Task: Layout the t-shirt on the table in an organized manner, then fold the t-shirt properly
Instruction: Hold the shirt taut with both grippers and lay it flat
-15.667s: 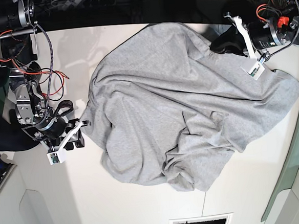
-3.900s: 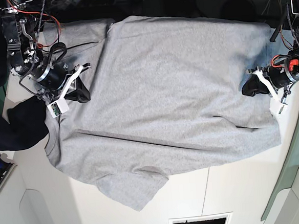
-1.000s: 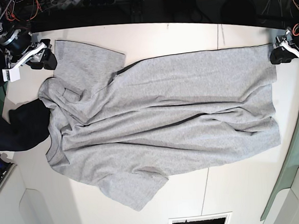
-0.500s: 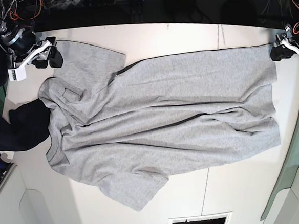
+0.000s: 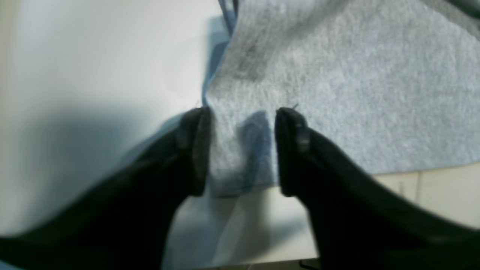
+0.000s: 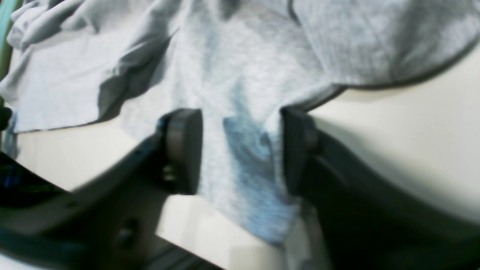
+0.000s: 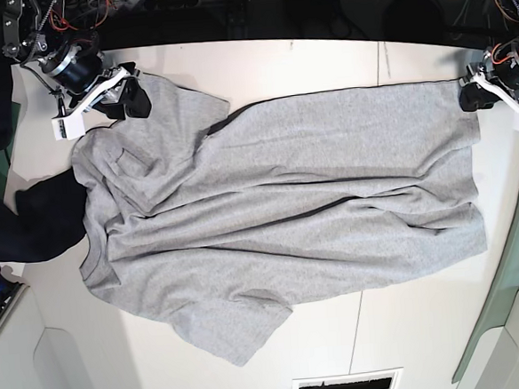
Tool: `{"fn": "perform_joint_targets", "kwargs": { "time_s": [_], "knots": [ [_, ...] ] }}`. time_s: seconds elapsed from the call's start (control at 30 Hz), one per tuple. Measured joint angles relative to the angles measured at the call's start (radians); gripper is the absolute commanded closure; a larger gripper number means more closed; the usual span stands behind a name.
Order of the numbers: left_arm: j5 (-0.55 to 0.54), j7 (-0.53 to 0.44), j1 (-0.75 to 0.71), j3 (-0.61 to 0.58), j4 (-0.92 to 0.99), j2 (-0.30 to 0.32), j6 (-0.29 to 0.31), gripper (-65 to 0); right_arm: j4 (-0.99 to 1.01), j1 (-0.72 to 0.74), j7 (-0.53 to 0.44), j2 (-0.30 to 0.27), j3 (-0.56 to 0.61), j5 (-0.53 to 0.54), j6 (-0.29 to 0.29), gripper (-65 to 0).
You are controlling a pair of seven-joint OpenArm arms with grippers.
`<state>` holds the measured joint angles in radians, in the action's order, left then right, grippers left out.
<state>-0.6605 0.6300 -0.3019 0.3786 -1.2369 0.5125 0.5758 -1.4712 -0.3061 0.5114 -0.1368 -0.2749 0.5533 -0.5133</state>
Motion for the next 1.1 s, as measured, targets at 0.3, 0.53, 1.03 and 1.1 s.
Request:
{"fn": "perform_joint_targets", "kwargs": {
  "time_s": [0.3, 0.53, 1.03, 1.1],
  "knots": [
    [-0.007, -0.025, -0.003, -0.005, 0.002, -0.003, 0.114, 0.0, -0.008, -0.005, 0.002, 0.004, 0.0, 0.009, -0.034, 0.0],
    [-0.138, -0.01, -0.098, 0.024, -0.069, -0.005, 0.113, 0.0, -0.09, -0.008, 0.13, 0.004, -0.06, 0.084, -0.041, 0.0],
    [-0.248, 0.027, -0.325, 0.224, -0.333, 0.0, 0.113, 0.0, -0.387, -0.221, 0.216, 0.004, -0.18, 0.249, -0.047, 0.0],
    [-0.271, 0.028, -0.347, 0.258, -0.335, 0.0, 0.113, 0.0, -0.431, -0.27, 0.219, 0.004, -0.199, 0.274, -0.049, 0.0]
  ]
}}
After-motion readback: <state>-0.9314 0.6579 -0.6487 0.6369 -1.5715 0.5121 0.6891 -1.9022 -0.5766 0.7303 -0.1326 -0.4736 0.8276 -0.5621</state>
